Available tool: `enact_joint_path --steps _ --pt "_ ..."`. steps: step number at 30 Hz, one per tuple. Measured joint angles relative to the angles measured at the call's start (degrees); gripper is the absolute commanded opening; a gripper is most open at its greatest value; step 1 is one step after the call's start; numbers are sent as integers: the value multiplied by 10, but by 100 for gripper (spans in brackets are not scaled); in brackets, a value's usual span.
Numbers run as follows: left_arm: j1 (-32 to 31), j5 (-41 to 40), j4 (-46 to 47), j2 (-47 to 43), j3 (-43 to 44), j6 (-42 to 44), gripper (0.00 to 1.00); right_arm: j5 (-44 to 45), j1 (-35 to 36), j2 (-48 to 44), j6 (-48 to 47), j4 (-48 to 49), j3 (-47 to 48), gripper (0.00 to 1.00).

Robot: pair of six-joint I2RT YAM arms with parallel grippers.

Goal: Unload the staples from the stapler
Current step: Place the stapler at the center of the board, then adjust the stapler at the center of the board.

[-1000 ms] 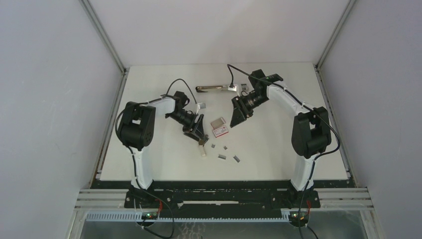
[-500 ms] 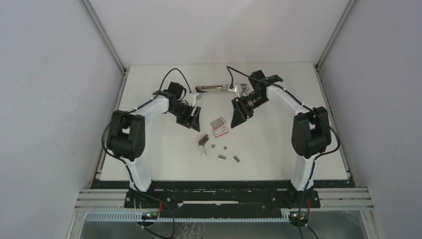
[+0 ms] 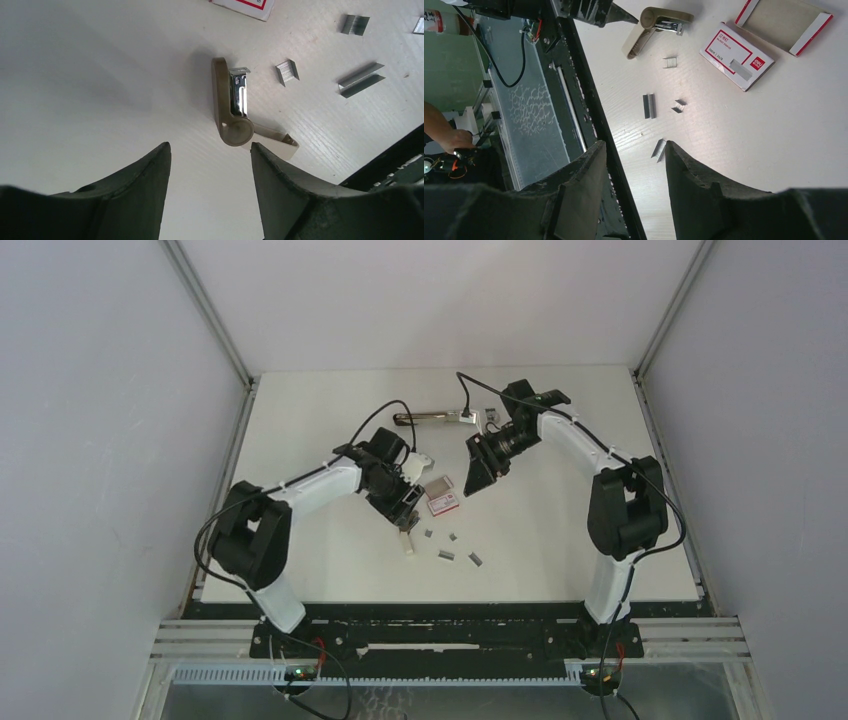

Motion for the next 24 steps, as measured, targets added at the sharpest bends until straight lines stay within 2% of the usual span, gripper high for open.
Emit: enact_joint_path --steps 8,18,24 --pt "-55 -81 23 -30 -8 2 61 9 0 -2 0 1 0 47" --pt "-86 -102 29 -24 -8 2 59 12 -13 -14 0 2 0 48" --pt "-99 -102 29 -1 -8 1 49 19 -22 -27 1 3 0 51"
